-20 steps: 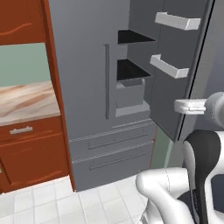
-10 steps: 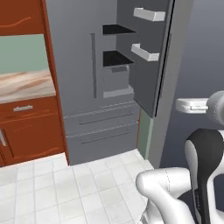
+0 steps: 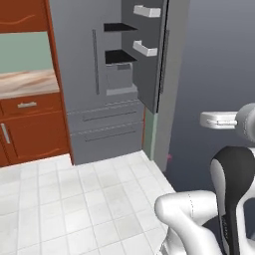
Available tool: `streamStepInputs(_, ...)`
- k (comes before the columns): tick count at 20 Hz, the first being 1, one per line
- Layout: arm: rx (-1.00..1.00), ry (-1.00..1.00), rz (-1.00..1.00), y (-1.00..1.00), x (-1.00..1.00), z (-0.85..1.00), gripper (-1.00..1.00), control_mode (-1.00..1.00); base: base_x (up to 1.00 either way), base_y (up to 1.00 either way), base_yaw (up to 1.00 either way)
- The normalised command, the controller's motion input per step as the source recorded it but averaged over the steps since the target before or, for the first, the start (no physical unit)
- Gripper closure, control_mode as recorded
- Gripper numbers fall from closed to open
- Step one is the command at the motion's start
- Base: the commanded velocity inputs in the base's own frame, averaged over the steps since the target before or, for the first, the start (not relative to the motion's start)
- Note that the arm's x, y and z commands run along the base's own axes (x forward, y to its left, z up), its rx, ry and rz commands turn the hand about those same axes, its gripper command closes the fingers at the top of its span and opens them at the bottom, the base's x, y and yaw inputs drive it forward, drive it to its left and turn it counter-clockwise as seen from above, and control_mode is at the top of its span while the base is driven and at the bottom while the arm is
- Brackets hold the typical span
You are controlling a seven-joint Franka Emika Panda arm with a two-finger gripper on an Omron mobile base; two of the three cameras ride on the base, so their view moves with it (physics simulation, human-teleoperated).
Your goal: Place one of the steaks on the plate and the other in the bowl. Then place the bowl in the fridge.
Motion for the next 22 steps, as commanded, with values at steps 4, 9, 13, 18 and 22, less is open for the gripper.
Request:
streamStepInputs(4, 0.00, 0.00, 0.00, 0.00, 0.00, 0.00, -1.00, 1.00, -1.00, 0.00, 0.00)
streamStepInputs(9, 0.00, 0.00, 0.00, 0.00, 0.00, 0.00, -1.00, 1.00, -1.00, 0.00, 0.00)
streamStepInputs(13, 0.00, 0.00, 0.00, 0.00, 0.00, 0.00, -1.00, 1.00, -1.00, 0.30, 0.00)
streamStepInputs(18, 0.00, 0.00, 0.00, 0.00, 0.00, 0.00, -1.00, 1.00, -1.00, 0.78, 0.00)
streamStepInputs(22, 0.00, 0.00, 0.00, 0.00, 0.00, 0.00, -1.00, 1.00, -0.97, 0.66, 0.00)
